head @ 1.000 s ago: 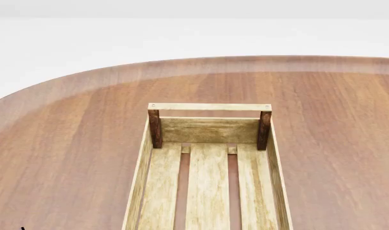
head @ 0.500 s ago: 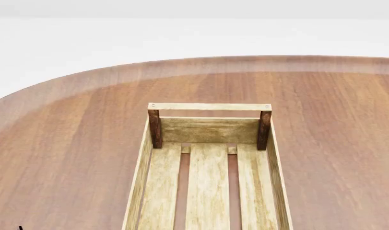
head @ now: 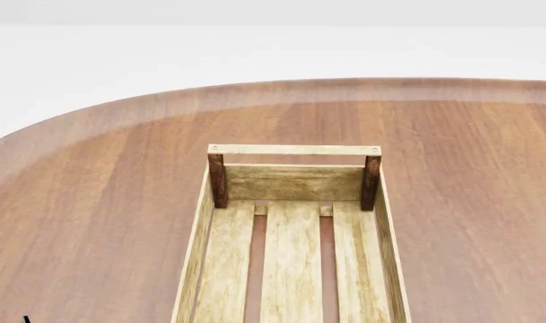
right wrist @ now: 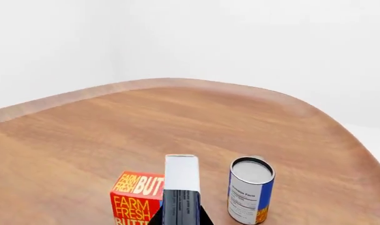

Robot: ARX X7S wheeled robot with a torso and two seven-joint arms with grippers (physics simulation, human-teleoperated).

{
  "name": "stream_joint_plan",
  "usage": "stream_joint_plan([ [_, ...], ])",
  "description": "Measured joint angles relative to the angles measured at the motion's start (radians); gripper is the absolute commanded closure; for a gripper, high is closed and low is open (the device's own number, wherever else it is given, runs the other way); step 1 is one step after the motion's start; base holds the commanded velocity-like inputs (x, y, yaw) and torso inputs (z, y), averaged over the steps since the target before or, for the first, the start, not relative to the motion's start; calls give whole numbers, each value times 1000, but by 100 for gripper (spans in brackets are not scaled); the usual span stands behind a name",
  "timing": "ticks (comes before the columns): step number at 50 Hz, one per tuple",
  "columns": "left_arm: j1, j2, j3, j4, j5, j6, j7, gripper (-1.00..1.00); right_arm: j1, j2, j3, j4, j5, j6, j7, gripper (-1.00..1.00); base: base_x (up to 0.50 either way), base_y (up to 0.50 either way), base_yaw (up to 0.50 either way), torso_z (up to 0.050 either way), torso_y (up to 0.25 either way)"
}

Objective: Pick up the cream cheese and put it in the tray.

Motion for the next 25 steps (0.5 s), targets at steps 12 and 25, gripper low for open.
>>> stream_joint_plan([
  [12,-2,-2,3,-3,-1,-1,-3,-100,40,64,-40,-96,-14,104,34,100,0,0,0,0,0],
  [25,-4,-5,5,-2,-5,-2,-4,-100,137,167,-110,-201,-20,260,59,100,0,0,0,0,1],
])
